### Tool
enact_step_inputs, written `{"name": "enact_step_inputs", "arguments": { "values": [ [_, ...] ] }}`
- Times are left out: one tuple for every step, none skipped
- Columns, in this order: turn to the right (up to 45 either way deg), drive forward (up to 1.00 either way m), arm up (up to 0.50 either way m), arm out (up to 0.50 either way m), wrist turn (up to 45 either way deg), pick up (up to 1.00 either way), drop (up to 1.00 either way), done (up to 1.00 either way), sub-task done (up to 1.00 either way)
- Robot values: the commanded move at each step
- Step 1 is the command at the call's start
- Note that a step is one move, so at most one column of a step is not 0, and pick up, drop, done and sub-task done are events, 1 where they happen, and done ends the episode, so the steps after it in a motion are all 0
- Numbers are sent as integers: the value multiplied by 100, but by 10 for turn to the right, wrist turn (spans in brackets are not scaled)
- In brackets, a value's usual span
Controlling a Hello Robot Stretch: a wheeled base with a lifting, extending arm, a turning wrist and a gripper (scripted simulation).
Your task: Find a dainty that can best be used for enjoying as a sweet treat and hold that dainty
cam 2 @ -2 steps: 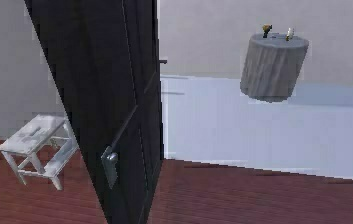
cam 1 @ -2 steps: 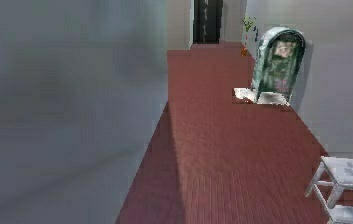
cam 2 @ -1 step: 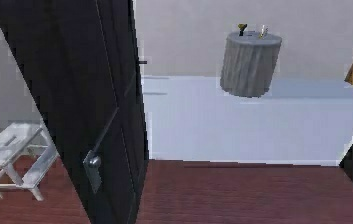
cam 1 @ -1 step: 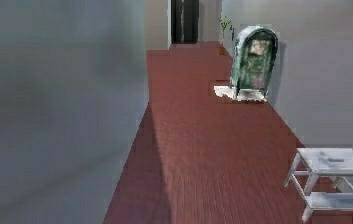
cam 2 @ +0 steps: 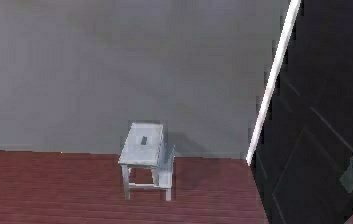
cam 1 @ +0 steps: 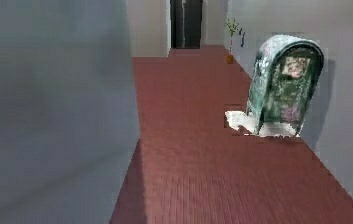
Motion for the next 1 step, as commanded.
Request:
{"name": "enact_step_inputs", "arguments": {
  "values": [
    [30,0,0,0,0,0,0,0,0]
  ]
}}
